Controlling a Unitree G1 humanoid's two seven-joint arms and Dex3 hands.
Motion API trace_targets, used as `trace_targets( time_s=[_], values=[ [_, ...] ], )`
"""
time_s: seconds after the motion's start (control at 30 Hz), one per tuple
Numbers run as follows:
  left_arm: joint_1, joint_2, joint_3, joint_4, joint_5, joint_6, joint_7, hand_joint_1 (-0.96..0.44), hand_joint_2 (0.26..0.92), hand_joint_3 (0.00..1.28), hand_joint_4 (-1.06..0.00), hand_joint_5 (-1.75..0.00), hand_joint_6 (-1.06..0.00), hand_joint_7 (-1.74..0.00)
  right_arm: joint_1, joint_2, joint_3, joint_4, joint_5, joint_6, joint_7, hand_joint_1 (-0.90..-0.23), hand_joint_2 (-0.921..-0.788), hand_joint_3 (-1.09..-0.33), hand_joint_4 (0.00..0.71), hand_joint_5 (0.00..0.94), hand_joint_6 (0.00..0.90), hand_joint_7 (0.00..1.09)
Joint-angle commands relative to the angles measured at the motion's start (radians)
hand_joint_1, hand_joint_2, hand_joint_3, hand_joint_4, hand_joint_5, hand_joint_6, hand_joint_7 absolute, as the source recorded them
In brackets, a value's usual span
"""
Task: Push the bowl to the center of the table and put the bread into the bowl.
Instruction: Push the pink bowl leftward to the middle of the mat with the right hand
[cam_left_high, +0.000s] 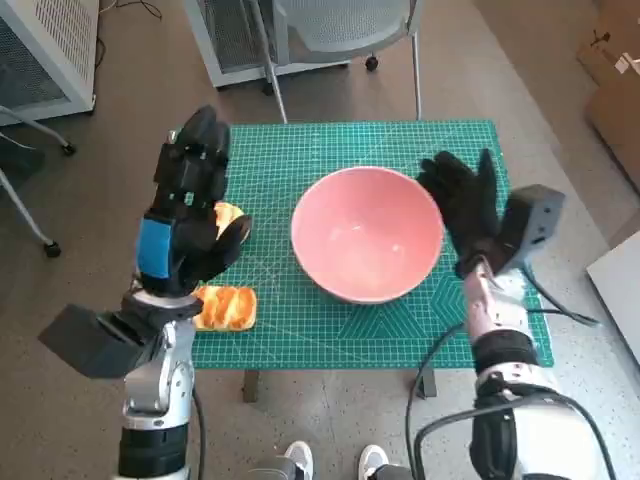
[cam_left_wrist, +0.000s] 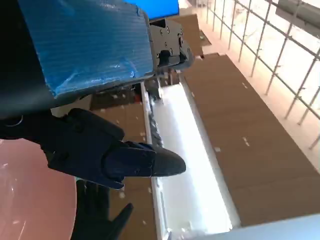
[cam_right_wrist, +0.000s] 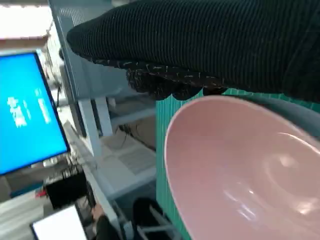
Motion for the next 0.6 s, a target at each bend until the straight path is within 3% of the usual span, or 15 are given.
trace_targets(
  time_s=[0.03,0.3,0.6],
  values=[
    [0.029,0.014,0.013,-0.036,0.034,-0.025,0.023,-0.59,0.921,0.23,-0.05,-0.01,0.00,-0.52,-0.005,0.024,-0.003,0.015,-0.002,0.033,0.000,-0.575,-0.921,-0.827,0.200,0.005,0.324,0.01],
    [0.066,0.023,0.030,-0.053,0.059,-0.045,0.046,-0.64,0.921,0.25,-0.06,-0.01,0.00,-0.50,-0.018,0.044,-0.001,0.022,-0.011,0.049,0.009,-0.614,-0.921,-0.749,0.239,0.017,0.365,0.03],
    [0.102,0.032,0.045,-0.074,0.070,-0.060,0.068,-0.64,0.921,0.26,-0.07,-0.01,0.00,-0.49,-0.059,0.015,0.008,0.004,-0.015,0.020,0.050,-0.612,-0.921,-0.751,0.246,0.013,0.361,0.02]
  ],
)
